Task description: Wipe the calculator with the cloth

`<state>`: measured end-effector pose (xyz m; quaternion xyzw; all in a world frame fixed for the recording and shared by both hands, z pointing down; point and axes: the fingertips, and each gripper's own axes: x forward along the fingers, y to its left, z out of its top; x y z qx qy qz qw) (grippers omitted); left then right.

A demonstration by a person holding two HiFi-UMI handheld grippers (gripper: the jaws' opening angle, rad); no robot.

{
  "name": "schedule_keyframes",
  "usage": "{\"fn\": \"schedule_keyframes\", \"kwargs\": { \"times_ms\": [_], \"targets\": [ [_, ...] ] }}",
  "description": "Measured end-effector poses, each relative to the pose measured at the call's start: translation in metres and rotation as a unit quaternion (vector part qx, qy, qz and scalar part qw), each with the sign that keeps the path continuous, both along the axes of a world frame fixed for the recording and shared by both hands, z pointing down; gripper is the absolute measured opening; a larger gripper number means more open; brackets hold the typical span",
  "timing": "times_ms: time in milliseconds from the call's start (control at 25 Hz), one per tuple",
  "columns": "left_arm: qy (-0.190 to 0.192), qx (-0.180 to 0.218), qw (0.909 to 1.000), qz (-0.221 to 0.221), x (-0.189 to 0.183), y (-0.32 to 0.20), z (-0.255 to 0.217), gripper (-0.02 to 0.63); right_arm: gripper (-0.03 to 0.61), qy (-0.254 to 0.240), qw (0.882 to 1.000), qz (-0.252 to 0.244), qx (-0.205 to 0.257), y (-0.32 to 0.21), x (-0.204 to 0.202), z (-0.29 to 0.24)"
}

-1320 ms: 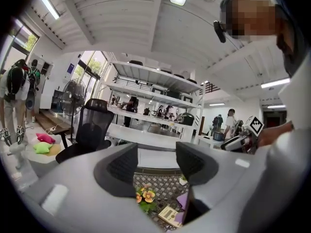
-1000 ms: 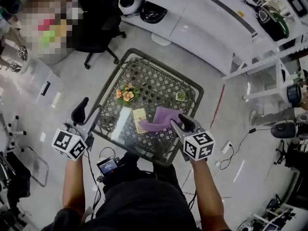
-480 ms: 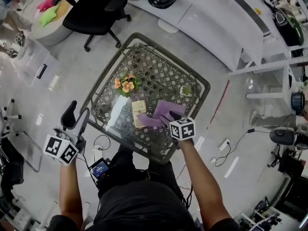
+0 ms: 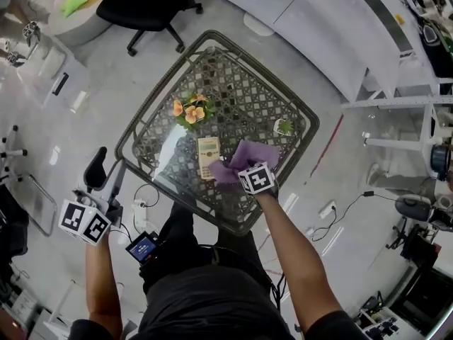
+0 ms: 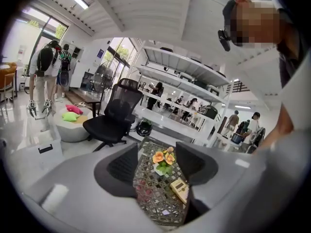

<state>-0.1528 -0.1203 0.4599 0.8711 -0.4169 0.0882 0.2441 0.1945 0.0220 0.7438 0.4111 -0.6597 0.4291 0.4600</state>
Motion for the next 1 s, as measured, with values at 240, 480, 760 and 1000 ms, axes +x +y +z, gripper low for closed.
{"fn": "schedule_keyframes", "kwargs": {
  "times_ms": [240,480,760,1000],
  "targets": [
    [0.01,-0.01,0.9997,-0.021,-0.017,0.002,0.011,0.275,0.091,0.056,0.982,-0.182,-0.013,0.01,-0.022,0.008],
    [0.015,-0.013,0.9991,-0.037,-0.033,0.001,0.016,0.275,0.071,0.112,0.962,-0.231,0.095,-0.043,-0.054,-0.024],
    [0.017,-0.02,0.9976,-0.064,-0.055,0.004,0.023,0.275,0.071,0.041,0.984,-0.106,0.134,-0.092,-0.092,-0.036],
    [0.015,-0.023,0.9964,-0.08,-0.073,0.009,0.026,0.275,0.071,-0.014,0.994,0.031,0.105,-0.103,-0.113,-0.026]
  ]
}}
